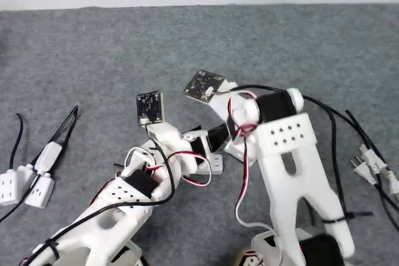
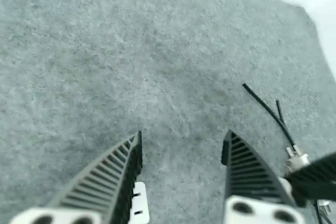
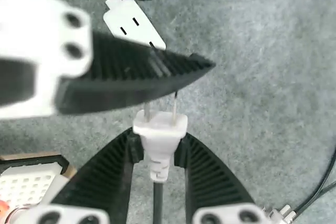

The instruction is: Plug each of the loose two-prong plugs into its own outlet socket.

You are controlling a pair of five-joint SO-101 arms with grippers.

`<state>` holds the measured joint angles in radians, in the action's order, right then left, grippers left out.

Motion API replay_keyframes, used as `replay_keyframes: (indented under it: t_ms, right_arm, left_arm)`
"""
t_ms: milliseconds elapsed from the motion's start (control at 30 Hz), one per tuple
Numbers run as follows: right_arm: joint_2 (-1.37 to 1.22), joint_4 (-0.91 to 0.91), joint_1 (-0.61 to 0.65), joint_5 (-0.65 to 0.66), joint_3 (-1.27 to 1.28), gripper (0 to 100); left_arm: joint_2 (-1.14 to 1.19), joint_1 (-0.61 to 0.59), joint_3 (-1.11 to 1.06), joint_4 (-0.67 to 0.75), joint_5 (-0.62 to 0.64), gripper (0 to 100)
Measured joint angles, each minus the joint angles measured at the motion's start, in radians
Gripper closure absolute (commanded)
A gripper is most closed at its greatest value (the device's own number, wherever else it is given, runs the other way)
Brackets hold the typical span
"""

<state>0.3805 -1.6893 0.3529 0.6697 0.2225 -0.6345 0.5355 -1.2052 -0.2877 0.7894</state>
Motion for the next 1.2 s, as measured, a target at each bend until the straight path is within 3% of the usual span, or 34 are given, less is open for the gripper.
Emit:
replay_keyframes:
  t_ms: [167,867,1200]
  right_arm:
    - [0.054,-0.029,0.021,-0.025,0.0,99.0]
    - [0.133,-0.049,0.035,-0.052,-0.043,99.0]
    - [0.135,0.028,0.034,-0.057,-0.018,99.0]
  left_arm:
    - [-0.003,-0.002,-0.038,0.078,0.0,76]
    - [-0.003,0.0,-0.038,0.08,0.0,76]
    - [-0.003,-0.003,-0.043,0.087,0.0,76]
